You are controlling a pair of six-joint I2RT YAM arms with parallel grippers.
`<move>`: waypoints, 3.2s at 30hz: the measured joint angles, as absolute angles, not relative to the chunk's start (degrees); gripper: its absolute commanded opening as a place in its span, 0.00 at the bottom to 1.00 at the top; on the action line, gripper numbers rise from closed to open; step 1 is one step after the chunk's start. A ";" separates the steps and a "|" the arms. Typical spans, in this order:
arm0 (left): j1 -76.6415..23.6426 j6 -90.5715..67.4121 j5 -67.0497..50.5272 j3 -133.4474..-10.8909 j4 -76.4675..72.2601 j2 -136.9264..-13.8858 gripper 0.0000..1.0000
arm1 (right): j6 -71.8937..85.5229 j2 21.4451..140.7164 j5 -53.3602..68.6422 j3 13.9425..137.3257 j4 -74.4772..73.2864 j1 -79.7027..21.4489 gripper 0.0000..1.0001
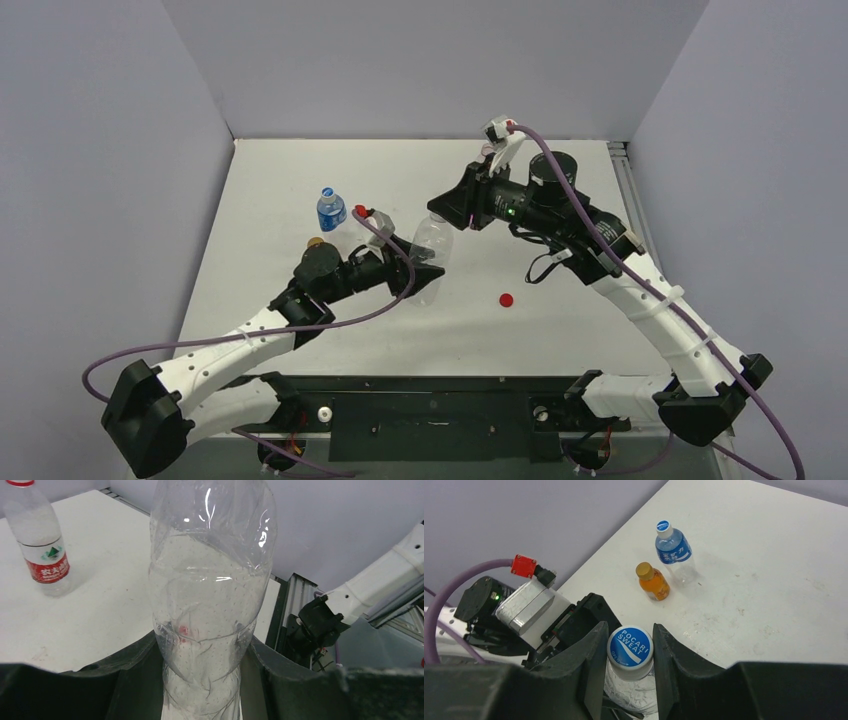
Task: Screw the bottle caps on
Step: Screw the bottle cap onto the plastic bottle.
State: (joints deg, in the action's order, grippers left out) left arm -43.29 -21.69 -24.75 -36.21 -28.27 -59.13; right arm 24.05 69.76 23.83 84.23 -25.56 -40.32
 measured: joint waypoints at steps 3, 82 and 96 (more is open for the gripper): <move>-44.60 -19.62 -19.49 -37.10 -26.59 -59.64 0.00 | 25.41 69.78 18.39 84.14 -25.91 -41.30 0.00; -49.58 -17.61 -16.91 -41.76 -24.67 -60.55 0.00 | 35.09 71.26 23.20 84.64 -15.64 -40.99 0.85; -46.26 -21.82 -19.62 -40.86 -27.90 -62.39 0.00 | 34.39 71.24 21.61 84.64 -16.12 -42.54 0.85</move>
State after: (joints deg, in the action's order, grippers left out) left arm -46.26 -21.82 -19.62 -40.86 -27.90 -62.39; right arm 34.39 71.24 21.61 84.64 -16.12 -42.54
